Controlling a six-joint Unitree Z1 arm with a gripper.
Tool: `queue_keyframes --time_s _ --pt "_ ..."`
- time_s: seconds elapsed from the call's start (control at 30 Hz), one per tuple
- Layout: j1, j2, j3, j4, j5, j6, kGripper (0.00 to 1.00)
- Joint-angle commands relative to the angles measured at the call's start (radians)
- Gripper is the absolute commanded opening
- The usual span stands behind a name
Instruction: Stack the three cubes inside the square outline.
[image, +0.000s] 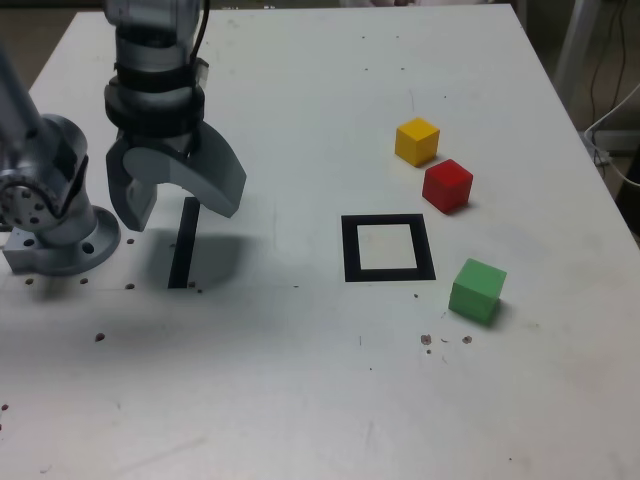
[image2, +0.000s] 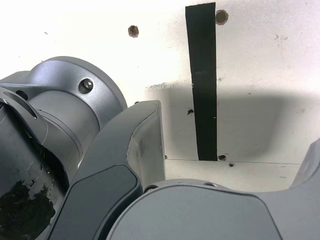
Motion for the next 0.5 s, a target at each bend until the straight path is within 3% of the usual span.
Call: queue_keyframes --time_s 0.0,0.47 --pt "0.001 -0.007 0.001 -0.001 0.001 0.002 1.00" --pt "0.002 -0.010 -0.004 -0.011 -0.007 0.000 1.00"
